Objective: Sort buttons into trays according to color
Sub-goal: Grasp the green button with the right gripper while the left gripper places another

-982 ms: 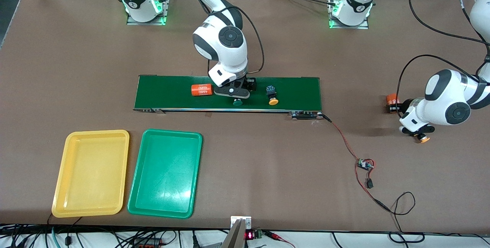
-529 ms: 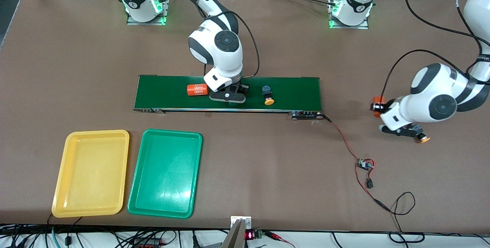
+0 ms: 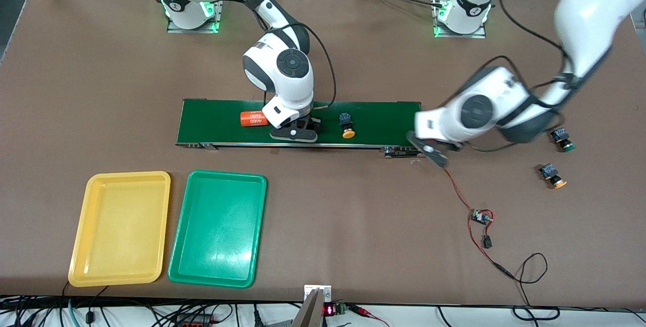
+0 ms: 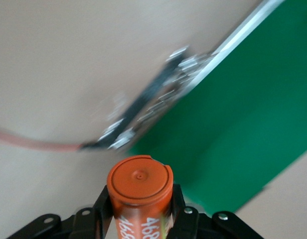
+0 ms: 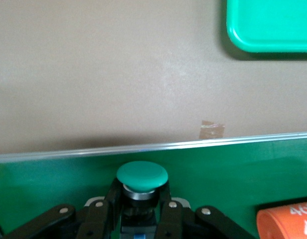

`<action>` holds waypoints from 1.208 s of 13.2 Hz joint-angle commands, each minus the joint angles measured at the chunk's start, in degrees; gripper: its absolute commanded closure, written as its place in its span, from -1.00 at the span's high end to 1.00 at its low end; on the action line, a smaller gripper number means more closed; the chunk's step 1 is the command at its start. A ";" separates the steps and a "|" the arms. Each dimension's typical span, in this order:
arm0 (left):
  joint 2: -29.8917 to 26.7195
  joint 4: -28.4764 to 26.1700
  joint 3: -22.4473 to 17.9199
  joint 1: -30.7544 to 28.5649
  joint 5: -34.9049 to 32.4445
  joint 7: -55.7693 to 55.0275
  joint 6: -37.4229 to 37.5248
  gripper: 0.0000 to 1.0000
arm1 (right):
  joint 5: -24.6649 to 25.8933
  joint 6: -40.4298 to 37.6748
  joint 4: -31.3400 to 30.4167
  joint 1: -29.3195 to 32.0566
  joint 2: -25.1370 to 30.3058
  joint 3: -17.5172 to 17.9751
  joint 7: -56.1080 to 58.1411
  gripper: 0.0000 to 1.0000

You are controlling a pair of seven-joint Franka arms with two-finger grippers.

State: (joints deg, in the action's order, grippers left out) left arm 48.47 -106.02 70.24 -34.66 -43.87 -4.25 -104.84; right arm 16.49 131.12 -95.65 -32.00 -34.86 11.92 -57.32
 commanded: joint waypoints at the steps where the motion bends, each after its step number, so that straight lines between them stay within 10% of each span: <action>1: -0.30 0.82 -0.45 3.72 -0.87 2.14 -1.84 -0.61 | -0.14 -3.22 1.16 1.94 2.51 -0.23 1.60 -0.75; 5: -0.04 0.73 -2.12 5.39 -1.13 13.27 -4.31 -0.53 | -0.14 -12.54 4.41 6.41 6.47 -0.93 9.13 -0.78; 6: -0.12 0.73 -2.21 6.35 -0.96 13.39 -4.14 0.57 | -0.14 -12.56 5.11 7.99 6.74 -1.02 11.86 -0.78; 7: -0.21 0.73 -2.30 6.79 -1.05 13.48 -4.05 1.00 | 0.03 -12.47 5.82 9.23 6.82 -1.63 14.32 -0.78; 16: -1.00 5.99 -2.12 -1.36 -0.34 11.90 -1.25 1.00 | -3.12 0.52 12.93 18.73 -2.47 -8.31 35.17 -0.78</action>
State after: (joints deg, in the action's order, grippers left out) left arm 48.35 -101.66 67.98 -32.55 -43.90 7.74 -107.94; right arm 15.16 129.25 -87.10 -13.48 -33.34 3.83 -24.57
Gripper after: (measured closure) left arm 0.000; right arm 0.665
